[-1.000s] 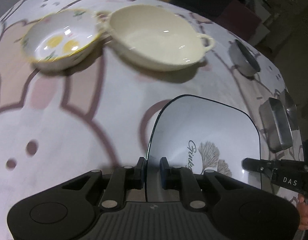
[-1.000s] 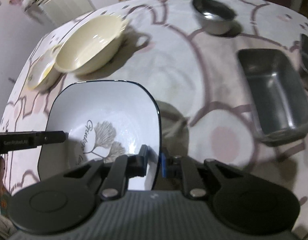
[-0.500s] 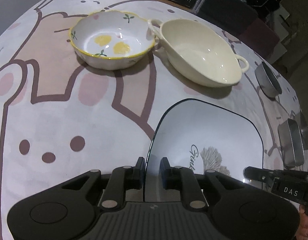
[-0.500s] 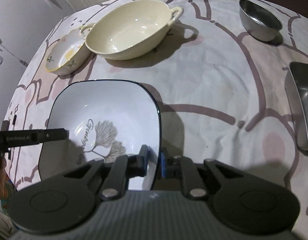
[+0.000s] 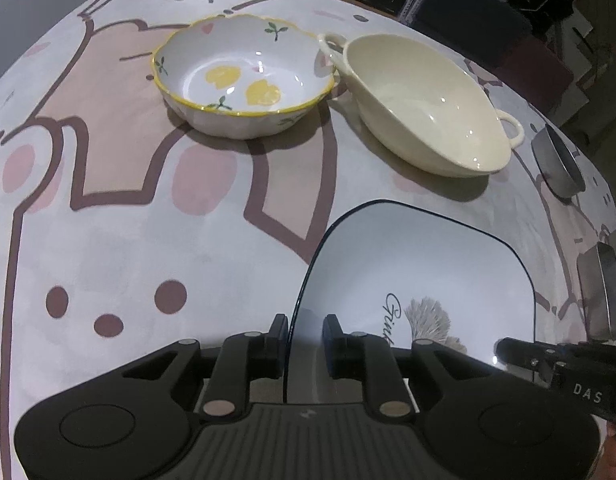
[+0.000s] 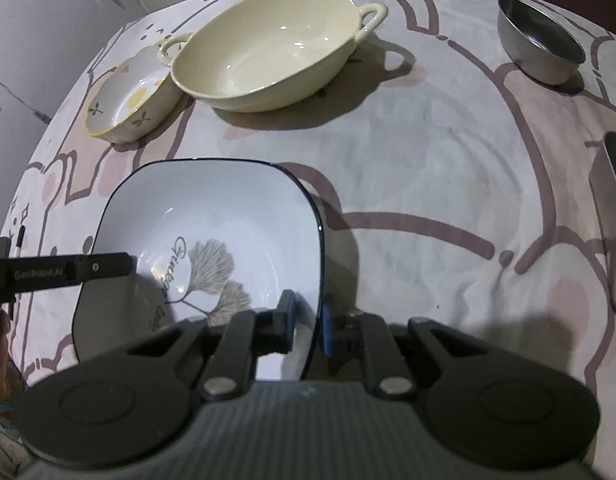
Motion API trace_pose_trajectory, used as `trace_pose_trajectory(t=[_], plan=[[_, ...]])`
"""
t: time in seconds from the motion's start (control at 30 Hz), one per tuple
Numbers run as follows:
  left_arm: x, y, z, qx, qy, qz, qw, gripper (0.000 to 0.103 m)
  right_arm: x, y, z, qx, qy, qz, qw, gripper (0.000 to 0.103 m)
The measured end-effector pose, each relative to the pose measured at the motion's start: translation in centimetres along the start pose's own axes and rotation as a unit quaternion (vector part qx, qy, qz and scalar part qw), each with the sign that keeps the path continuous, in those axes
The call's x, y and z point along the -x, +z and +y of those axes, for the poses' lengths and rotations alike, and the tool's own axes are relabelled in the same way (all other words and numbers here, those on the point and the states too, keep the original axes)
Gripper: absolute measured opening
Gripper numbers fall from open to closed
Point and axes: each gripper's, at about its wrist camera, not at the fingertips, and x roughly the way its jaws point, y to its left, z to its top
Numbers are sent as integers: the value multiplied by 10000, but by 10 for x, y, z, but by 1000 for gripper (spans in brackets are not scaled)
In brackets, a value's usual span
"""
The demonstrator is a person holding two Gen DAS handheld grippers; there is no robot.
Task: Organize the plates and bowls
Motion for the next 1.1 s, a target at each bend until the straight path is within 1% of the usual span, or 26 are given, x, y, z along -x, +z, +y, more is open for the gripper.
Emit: trace_pose_trajectory(t=[0.13,0.23,0.53,0.67,0.7,0.77,0.83,0.87,1.0,1.1], plan=[[-1,3,-4,-90,49,-54,9999,19,4,2,1,54,-47,-120,9999,16],[-1,4,-6,-175,94,-93,9998,20,1,1,-1,29,-64,-51,10000,17],[-1,3,-5,-200,88,-69,9997,19,-1,2,0,141,-48,3,9999,18],[0,3,-6,-259,108,-28,9996,19,4,3,1,162,-59,-55,9998,20],[0,2,-7,-286,120,-24,9995,21,6,3,1,177,-64,-84,9998,21],[2,1,-7,-317,117,-15,9994,23,9,3,1,181,-49,-123,9997,29],[5,0,-7,-321,54,-8,9995,30,12,2,2,211,-56,-145,9997,34],[6,-1,-8,-337,36,-20,9994,32,14,1,2,233,-60,-155,9996,36],[16,-5,-16,-454,13,-93,9989,44,21,-3,5,365,-86,-229,9990,42],[24,-9,-22,-543,6,-150,9984,54,29,-9,5,423,-64,-285,9987,52]])
